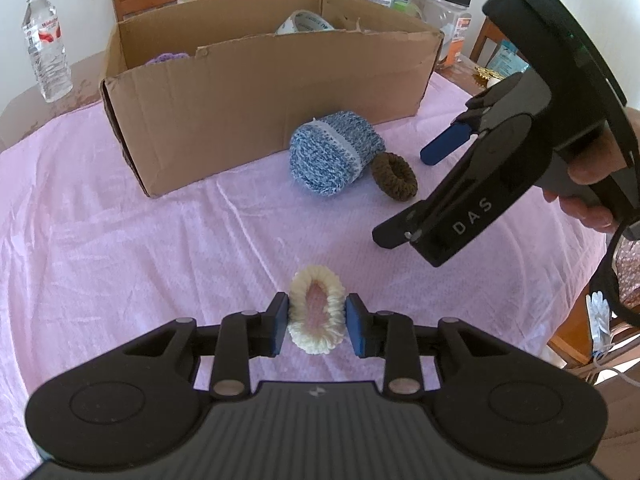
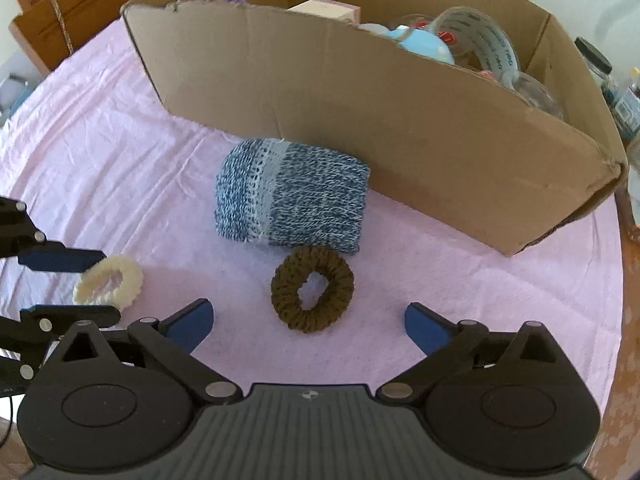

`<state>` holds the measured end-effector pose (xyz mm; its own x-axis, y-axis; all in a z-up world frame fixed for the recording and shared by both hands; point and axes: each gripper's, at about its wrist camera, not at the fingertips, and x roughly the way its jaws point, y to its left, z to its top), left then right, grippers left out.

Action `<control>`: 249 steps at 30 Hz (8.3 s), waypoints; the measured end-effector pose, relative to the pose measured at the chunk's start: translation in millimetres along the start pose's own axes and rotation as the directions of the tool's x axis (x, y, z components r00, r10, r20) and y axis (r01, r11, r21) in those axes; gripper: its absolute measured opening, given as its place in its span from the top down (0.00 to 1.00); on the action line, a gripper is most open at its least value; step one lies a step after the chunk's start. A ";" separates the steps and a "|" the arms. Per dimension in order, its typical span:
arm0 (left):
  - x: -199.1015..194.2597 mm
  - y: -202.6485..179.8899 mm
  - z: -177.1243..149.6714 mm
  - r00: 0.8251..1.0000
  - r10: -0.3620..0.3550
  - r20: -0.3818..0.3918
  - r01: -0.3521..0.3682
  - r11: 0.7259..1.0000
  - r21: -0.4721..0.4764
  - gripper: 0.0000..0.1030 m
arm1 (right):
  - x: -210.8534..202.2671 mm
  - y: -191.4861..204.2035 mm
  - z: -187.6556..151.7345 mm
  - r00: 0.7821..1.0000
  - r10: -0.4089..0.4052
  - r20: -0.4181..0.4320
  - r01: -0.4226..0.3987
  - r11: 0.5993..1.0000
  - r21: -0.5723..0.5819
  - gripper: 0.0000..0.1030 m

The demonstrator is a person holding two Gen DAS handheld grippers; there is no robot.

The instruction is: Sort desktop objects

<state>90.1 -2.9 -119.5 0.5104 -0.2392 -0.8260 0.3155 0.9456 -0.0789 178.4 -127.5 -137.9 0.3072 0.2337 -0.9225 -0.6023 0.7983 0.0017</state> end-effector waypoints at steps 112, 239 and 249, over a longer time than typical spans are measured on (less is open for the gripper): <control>-22.2 -18.7 90.4 0.986 0.058 0.154 -0.050 0.997 -0.055 0.11 | -130.3 -21.1 -22.8 0.960 -0.135 0.245 0.095 0.982 0.165 0.00; -89.2 11.9 132.5 0.965 0.254 0.059 -0.232 0.941 -0.248 0.08 | -163.6 -33.8 39.7 0.989 -0.084 0.125 0.026 0.913 0.407 0.00; -86.8 14.4 134.2 0.972 0.232 0.027 -0.217 0.940 -0.262 0.08 | -168.0 -30.7 39.6 0.988 -0.080 0.131 0.019 0.910 0.414 0.00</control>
<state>157.8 1.9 25.9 0.5907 -0.0192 -0.8067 -0.0234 0.9989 -0.0408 174.4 -169.2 32.4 0.4486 0.2396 -0.8610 -0.2369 0.9608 0.1439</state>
